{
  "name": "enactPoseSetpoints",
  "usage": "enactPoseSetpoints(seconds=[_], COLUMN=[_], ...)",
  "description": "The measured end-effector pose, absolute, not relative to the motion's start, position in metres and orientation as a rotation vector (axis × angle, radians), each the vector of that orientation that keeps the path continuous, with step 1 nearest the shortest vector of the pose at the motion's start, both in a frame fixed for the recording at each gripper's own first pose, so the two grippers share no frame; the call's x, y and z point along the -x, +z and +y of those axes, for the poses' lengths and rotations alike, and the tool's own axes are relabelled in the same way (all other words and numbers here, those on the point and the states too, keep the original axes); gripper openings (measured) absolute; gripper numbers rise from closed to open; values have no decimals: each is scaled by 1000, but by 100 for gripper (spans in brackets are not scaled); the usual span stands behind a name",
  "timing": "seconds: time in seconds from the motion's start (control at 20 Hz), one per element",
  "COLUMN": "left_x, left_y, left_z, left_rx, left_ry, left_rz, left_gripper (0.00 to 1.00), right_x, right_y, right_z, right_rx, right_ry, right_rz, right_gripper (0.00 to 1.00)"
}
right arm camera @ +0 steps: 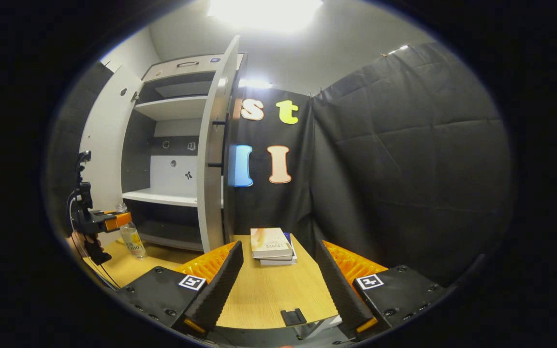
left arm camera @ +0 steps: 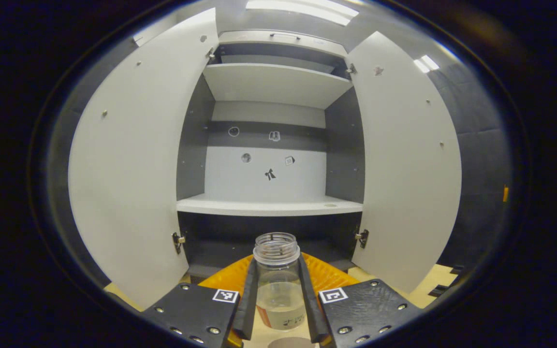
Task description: Grasp the bottle in the cabinet with the left hand and place it on the coaster, then close the right door with the right hand and the left door with the left hand.
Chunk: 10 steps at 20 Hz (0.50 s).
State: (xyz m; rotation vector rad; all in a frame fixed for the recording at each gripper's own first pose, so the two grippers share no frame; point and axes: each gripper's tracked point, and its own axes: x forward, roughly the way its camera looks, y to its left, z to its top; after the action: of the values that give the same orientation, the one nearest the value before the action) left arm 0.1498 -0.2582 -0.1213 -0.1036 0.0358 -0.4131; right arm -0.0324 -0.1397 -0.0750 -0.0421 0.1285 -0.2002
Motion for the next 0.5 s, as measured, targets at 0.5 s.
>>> enactPoseSetpoints(seconds=[0.5], left_x=[-133], left_y=[-205], left_z=[-277], left_rx=[78], left_ry=[-429], left_rz=[147], left_gripper=[46], right_x=[40], right_y=[-98], right_z=[-145], right_rx=[66], right_ry=[-224], right_rz=[192], right_gripper=[97])
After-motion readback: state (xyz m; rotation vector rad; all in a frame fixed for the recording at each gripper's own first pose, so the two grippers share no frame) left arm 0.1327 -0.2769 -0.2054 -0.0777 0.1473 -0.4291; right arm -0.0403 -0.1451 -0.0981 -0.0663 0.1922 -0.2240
